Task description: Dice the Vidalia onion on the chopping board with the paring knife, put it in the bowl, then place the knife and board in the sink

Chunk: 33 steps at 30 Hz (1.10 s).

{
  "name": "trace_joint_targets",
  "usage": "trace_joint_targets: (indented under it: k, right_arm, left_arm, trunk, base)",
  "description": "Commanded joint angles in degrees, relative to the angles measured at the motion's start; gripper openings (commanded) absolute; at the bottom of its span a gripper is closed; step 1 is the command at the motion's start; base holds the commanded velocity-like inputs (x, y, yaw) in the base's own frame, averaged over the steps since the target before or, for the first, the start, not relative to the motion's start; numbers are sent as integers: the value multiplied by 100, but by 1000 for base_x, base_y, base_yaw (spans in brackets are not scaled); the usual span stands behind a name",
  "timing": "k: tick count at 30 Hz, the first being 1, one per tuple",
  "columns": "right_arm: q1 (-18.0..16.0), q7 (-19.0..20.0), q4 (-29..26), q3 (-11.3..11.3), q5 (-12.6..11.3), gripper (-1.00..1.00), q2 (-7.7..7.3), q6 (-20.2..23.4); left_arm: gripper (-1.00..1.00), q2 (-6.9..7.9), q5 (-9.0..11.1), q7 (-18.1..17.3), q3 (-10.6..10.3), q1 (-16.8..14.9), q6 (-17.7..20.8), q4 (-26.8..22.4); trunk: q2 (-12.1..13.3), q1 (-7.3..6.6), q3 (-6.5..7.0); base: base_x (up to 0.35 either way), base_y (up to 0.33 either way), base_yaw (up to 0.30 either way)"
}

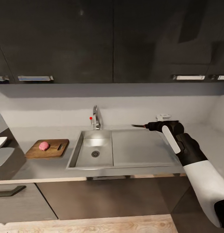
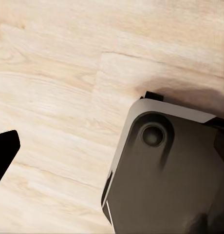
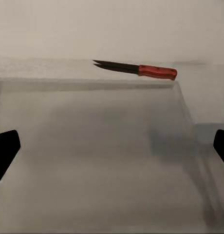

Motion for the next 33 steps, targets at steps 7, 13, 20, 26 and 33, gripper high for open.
trace_joint_targets:
  k: [7, 13, 20, 26, 33]
  right_arm:
    - [-3, -57, 104, 16, -60, 100, -16, 5]
    - [-1, -50, 305, 16, -60, 100, -17, -10]
    - [-6, -49, 430, 10, -55, 100, -20, -106]
    - [-6, -49, 552, 11, -59, 100, -17, -134]
    - [-5, -51, 573, 16, -55, 100, -17, -136]
  left_arm:
    - [100, -4, 14, 7, -36, -10, -23, 22]
    - [100, -6, 14, 7, -36, -10, -23, 22]
    - [100, -4, 14, 7, -36, -10, -20, 22]
    - [100, -4, 14, 7, -36, -10, -16, 22]
    - [100, -4, 14, 7, -36, -10, -16, 22]
  trunk:
    - [-13, 6, -31]
    - [-13, 6, -41]
    - [-13, 6, -42]
    - [-13, 6, -40]
    - [-13, 6, -5]
  base:
    - [238, -225, 277]
    - [238, -234, 161]
    - [132, -134, 17]
    - [10, -11, -8]
    - [1, -1, -149]
